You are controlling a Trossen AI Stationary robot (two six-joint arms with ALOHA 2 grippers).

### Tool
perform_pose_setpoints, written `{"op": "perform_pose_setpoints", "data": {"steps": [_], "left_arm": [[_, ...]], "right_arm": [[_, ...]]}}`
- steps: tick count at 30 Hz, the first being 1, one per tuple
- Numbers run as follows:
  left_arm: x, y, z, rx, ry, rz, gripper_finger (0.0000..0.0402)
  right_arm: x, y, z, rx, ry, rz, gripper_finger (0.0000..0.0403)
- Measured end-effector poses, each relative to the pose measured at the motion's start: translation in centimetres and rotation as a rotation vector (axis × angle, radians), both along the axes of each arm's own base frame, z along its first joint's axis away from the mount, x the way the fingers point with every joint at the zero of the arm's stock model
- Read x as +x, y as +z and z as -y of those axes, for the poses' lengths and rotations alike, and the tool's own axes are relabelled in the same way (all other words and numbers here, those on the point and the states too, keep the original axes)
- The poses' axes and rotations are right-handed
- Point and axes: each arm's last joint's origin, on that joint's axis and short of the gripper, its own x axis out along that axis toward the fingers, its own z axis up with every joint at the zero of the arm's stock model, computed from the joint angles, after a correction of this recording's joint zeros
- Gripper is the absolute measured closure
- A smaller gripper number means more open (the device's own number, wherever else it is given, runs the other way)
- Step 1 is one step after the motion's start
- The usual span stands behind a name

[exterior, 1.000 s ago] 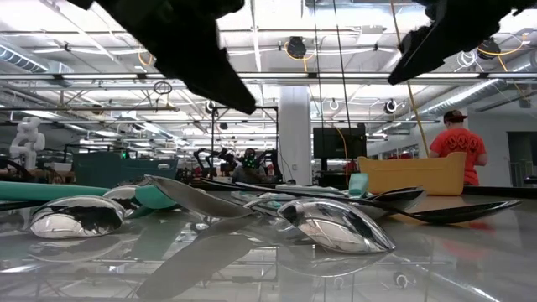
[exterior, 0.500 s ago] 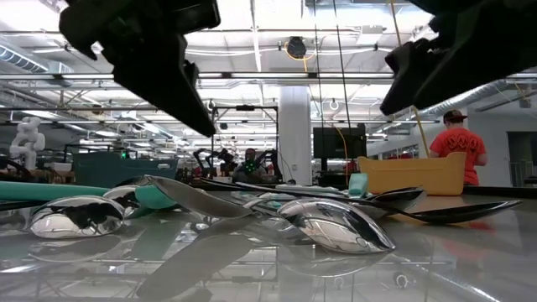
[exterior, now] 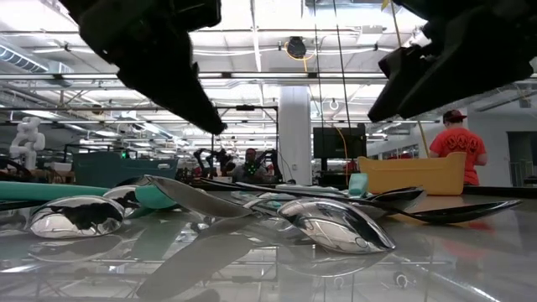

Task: Sort silverware by color (type)
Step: Put the black spoon into the yellow bin

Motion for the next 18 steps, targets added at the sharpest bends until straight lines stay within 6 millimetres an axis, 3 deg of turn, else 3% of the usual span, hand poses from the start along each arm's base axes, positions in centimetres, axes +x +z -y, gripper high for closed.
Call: {"op": "perform_pose_setpoints", "data": {"steps": [7,18], "left_arm": [[1.08,-0.76,0.41,0.022,-0.055,0.052,0.0254],[0.71,-1.15,0.36,0.052,-0.093,-0.009,0.0254]], "right_arm": [[0.0,0.03,0.01,-0.003,-0.001,0.001,0.0188],[-0.01,0.01,0.03,-0.007,0.001,-0.001,0.0189]]}}
